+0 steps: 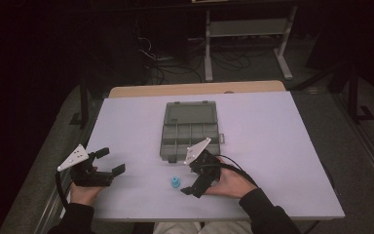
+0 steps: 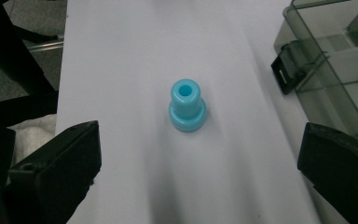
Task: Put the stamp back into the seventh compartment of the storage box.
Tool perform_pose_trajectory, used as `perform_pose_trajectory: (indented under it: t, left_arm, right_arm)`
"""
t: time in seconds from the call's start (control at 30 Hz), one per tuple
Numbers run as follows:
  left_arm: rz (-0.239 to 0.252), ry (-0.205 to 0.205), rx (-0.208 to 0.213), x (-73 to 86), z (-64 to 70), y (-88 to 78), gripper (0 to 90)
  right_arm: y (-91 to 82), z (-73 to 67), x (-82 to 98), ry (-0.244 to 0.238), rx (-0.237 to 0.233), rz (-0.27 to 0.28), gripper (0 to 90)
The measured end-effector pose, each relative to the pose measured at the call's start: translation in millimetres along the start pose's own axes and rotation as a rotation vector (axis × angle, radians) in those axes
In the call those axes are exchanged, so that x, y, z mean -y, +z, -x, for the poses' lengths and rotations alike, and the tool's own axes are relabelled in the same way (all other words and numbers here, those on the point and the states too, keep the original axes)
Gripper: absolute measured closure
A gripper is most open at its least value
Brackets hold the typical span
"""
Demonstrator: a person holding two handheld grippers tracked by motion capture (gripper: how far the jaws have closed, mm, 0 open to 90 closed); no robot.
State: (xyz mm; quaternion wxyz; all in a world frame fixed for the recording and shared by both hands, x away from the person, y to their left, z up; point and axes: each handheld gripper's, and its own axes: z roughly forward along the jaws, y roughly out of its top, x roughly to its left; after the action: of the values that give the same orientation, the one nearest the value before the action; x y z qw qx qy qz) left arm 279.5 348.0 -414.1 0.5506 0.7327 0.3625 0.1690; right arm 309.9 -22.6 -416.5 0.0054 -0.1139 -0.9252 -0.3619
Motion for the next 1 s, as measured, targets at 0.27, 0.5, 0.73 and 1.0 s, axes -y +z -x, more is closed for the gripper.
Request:
perform_pose_trajectory:
  t: [0.27,0.5,0.73,1.0]
  left_arm:
    - [0.000,0.002,0.001,0.0,-0.2,0.0,0.0]
    - [-0.001,0.002,0.000,0.0,-0.2,-0.2,0.0]
    - [0.000,0.003,0.000,0.0,-0.2,-0.3,0.0]
    - [-0.001,0.003,0.001,0.0,-0.1,-0.4,0.0]
  right_arm:
    - [12.5,-2.6,-5.2,-0.022,-0.013,-0.024,0.0]
    - [16.5,-3.0,-10.0,-0.022,-0.011,-0.025,12.5]
    - [21.2,-3.9,-16.3,-0.022,0.010,-0.046,16.7]
    - [27.5,-5.7,-21.2,-0.036,0.021,-0.070,25.3]
